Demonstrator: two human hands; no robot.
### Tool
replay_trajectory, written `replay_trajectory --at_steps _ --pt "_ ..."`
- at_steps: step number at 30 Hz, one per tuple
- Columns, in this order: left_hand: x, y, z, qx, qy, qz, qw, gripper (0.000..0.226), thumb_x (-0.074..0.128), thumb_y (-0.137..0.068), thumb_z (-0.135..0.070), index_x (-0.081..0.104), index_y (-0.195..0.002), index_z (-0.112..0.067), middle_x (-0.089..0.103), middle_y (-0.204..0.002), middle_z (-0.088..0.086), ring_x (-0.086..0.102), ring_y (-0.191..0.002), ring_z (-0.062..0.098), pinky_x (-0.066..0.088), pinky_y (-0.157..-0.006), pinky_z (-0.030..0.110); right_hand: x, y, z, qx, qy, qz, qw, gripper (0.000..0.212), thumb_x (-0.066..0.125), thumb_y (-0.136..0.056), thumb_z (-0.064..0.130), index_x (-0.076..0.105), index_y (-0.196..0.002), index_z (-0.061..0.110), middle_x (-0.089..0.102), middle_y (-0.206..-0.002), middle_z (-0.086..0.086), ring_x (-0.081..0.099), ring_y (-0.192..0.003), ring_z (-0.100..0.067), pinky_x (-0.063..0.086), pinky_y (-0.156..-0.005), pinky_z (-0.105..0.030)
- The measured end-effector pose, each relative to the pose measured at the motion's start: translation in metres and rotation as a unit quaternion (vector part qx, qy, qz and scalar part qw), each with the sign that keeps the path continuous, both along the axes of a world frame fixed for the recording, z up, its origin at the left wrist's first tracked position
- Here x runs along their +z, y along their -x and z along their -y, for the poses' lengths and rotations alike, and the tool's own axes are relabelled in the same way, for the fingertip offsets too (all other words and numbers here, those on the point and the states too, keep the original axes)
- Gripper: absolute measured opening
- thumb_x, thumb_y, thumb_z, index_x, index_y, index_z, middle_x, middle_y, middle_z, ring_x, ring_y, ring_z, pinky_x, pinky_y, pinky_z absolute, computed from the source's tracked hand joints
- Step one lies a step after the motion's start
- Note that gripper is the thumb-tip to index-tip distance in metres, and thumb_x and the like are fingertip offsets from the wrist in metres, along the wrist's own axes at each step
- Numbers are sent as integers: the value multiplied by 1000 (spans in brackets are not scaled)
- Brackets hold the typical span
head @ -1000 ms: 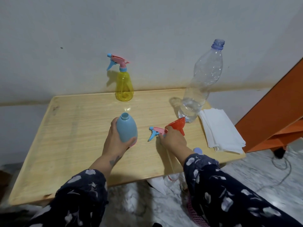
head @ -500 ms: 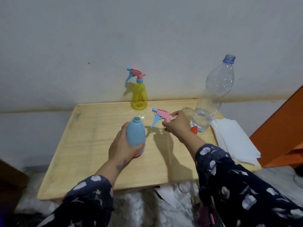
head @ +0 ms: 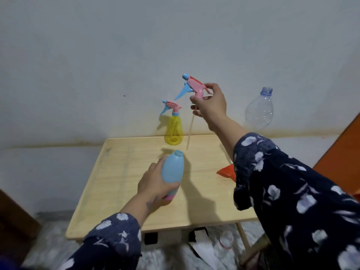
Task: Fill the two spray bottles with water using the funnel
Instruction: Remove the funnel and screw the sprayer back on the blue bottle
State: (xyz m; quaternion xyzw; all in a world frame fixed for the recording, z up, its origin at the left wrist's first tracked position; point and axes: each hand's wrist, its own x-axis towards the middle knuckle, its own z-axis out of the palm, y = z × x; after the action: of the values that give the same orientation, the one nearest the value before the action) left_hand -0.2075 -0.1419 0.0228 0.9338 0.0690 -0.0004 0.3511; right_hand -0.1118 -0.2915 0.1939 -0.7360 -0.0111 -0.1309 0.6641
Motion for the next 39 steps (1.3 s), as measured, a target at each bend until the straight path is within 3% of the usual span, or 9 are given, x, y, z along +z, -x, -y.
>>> replay_trajectory --at_steps 9,14,18,22,27,31,34,36,39 --pt "29 -4 4 -2 45 49 998 86 75 -62 -48 30 -135 -49 47 -123 -12 55 -106 20 51 -83 38 -5 14 -20 -5 -12 28 1000 44 72 -76 7 48 -108 25 64 -83 -11 70 -77 -31 60 -68 -45" --pt "52 -15 6 6 75 68 995 90 74 -61 -52 28 -138 -49 48 -123 -10 57 -102 21 54 -81 41 -29 26 -30 5 0 12 1000 45 80 -73 18 49 -104 28 67 -82 -5 70 -75 -25 57 -72 -42" --pt "68 -19 7 -1 102 86 991 92 71 -57 -58 26 -137 -49 52 -124 -10 59 -103 21 55 -80 43 -35 30 -33 1 42 11 999 47 81 -71 27 49 -106 29 64 -80 -2 62 -74 -17 49 -67 -31" --pt "76 -20 6 -12 122 96 988 79 72 -58 -55 34 -128 -49 56 -116 -9 60 -96 20 56 -76 43 -29 33 -29 52 57 1 997 47 77 -76 33 46 -111 31 67 -96 -4 64 -86 -14 51 -75 -30" --pt "76 -17 -3 -45 158 82 983 89 73 -54 -58 32 -133 -53 56 -120 -13 60 -102 17 57 -80 45 -17 34 -10 180 32 -19 983 57 67 -85 4 42 -131 27 69 -102 -16 64 -93 -20 52 -92 -38" --pt "70 -12 -7 -59 182 73 979 85 77 -56 -52 36 -131 -53 57 -118 -18 61 -103 13 56 -83 45 -16 34 -5 237 41 -26 970 68 68 -82 -4 48 -137 30 65 -93 -3 60 -89 -15 54 -84 -30" --pt "63 -8 -6 -68 204 62 975 79 79 -59 -48 41 -128 -53 58 -113 -23 62 -101 8 57 -83 43 -27 39 -8 197 71 -13 978 56 78 -75 5 56 -122 28 54 -83 -1 52 -79 -14 51 -73 -27" --pt "59 -5 -5 -72 204 60 974 76 79 -59 -48 43 -126 -49 59 -111 -24 63 -98 7 58 -81 43 -38 42 -10 169 84 -4 982 54 83 -71 16 50 -110 34 46 -78 -2 47 -73 -14 46 -71 -28" --pt "54 -3 -6 -69 205 58 975 77 78 -59 -50 42 -128 -48 60 -113 -23 63 -99 7 57 -82 43 -44 47 -11 198 112 13 974 64 77 -79 21 37 -122 46 54 -89 2 53 -81 -16 47 -80 -28"
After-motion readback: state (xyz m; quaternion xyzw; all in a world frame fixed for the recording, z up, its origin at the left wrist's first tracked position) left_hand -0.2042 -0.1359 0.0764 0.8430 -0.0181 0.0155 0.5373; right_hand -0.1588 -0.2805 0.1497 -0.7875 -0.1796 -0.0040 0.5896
